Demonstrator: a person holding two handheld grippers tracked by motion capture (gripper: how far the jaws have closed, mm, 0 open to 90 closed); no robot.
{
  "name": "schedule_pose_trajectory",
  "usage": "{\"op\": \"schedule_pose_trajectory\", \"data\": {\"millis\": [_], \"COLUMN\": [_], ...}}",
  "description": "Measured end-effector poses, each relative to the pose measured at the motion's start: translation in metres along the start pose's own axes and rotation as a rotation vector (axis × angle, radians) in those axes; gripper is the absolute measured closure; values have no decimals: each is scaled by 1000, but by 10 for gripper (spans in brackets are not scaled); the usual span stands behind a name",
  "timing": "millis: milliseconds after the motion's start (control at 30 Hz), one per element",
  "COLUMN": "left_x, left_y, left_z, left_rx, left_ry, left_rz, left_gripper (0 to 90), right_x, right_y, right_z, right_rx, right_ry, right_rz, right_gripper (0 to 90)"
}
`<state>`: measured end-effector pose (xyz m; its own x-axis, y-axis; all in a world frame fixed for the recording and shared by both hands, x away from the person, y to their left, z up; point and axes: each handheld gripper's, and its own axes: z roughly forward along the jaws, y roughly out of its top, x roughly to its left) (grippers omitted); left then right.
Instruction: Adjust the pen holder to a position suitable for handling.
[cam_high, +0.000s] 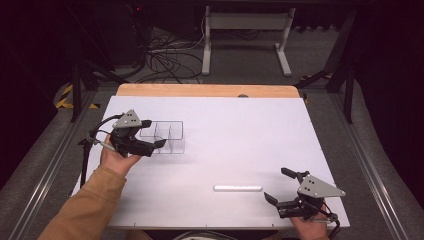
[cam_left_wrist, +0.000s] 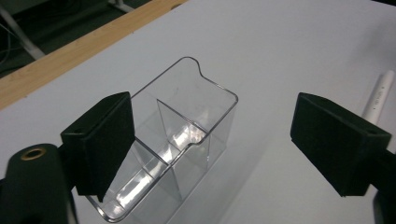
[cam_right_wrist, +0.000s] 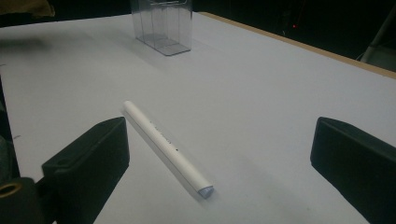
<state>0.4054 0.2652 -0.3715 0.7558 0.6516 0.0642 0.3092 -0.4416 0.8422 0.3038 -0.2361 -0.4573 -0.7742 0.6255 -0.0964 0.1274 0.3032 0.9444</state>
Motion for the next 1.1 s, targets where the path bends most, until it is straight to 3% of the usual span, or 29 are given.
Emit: {"op": "schedule_pose_trajectory", "data": {"millis": [167, 267, 300, 333, 367, 500, 767, 900, 933, 967, 1000, 1100], "left_x": [4, 5, 5, 5, 5, 2, -5, -7, -8, -8, -8, -8], "left_y": [1, 4, 4, 6, 6, 12, 15, 15, 15, 15, 14, 14], "left_z": [3, 8, 8, 11, 11, 19, 33, 39, 43, 43, 48, 51], "left_rx": [44, 101, 101, 135, 135, 223, 301, 329, 362, 362, 401, 418], "left_ry": [-39, -38, -38, -34, -34, -20, 2, 4, 7, 7, 22, 31], "left_rz": [9, 60, 60, 97, 97, 179, 245, 261, 264, 264, 251, 249], "left_gripper": [203, 237, 245, 258, 268, 316, 370, 403, 428, 454, 468, 490], "right_x": [1, 1, 1, 1, 1, 1, 2, 1, 1, 1, 1, 1], "right_y": [0, 0, 0, 0, 0, 0, 0, 0, 0, 0, 0, 0], "right_z": [0, 1, 1, 1, 1, 1, 1, 2, 2, 2, 2, 2], "right_rx": [2, 5, 5, 5, 5, 6, 8, 9, 11, 11, 11, 12], "right_ry": [0, 3, 3, 5, 5, 9, 14, 14, 14, 14, 14, 14], "right_rz": [-4, -4, -4, -6, -6, -2, -7, -8, -8, -7, -7, -9], "right_gripper": [50, 49, 49, 50, 50, 49, 50, 50, 50, 50, 50, 50]}}
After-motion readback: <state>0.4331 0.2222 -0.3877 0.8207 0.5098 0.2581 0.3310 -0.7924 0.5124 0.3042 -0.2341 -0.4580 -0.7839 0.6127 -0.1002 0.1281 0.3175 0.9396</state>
